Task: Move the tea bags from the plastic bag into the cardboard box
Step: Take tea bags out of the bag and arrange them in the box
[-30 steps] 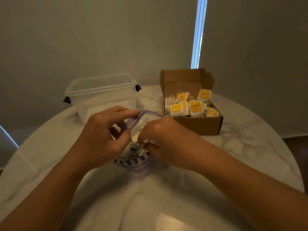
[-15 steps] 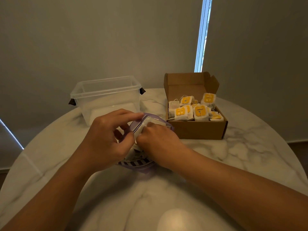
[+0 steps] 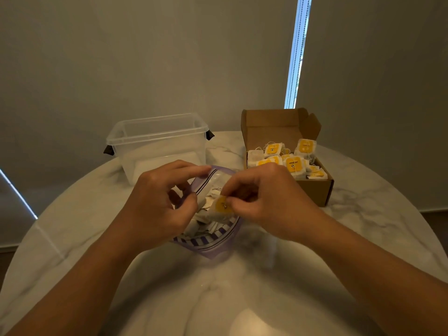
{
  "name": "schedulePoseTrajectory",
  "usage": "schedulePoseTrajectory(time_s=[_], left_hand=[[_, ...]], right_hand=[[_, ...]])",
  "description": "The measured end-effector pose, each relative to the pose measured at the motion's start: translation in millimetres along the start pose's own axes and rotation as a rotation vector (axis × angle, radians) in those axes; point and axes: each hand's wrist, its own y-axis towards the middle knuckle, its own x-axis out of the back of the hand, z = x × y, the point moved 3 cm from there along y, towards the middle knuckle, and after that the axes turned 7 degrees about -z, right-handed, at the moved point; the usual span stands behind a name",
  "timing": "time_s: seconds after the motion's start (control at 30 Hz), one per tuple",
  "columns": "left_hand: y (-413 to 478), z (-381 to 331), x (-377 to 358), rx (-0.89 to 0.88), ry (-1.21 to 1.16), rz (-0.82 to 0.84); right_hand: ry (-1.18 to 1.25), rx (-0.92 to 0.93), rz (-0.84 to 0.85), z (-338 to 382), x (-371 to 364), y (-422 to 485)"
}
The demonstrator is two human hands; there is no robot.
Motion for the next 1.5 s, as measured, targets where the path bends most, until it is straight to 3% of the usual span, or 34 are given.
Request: schedulePoseTrajectory(time_s=[0.17, 0.3, 0.53, 1.0, 1.27, 1.5], left_hand=[[-0.4, 1.2, -0.5, 0.003, -0.012, 0.004], [-0.5, 2.3, -0.8, 0.002, -0.007, 0.012], [-1.0, 2.5, -1.9, -0.005, -0.021, 0.024], [-0.1, 4.3, -0.9, 0.002, -0.003, 0.014], [-0.3, 3.8, -0.7, -0.004, -0.004, 0.009], [0.9, 2.0, 0.0, 0.003, -0.008, 0.016]], right_hand=[[0.400, -0.148, 0.001, -11.9, 24.9, 2.4], [0.481, -0.151, -0.151, -24.0, 54.3, 14.2], [0.216, -0.208, -0.471, -76.4, 99.3, 56.7], [-0.263, -0.055, -0.184, -78.4, 28.3, 84.7], [-0.485, -0.001, -0.191, -87.1, 27.2, 83.8], [-0.411, 0.034, -0.277, -70.2, 43.4, 65.0]])
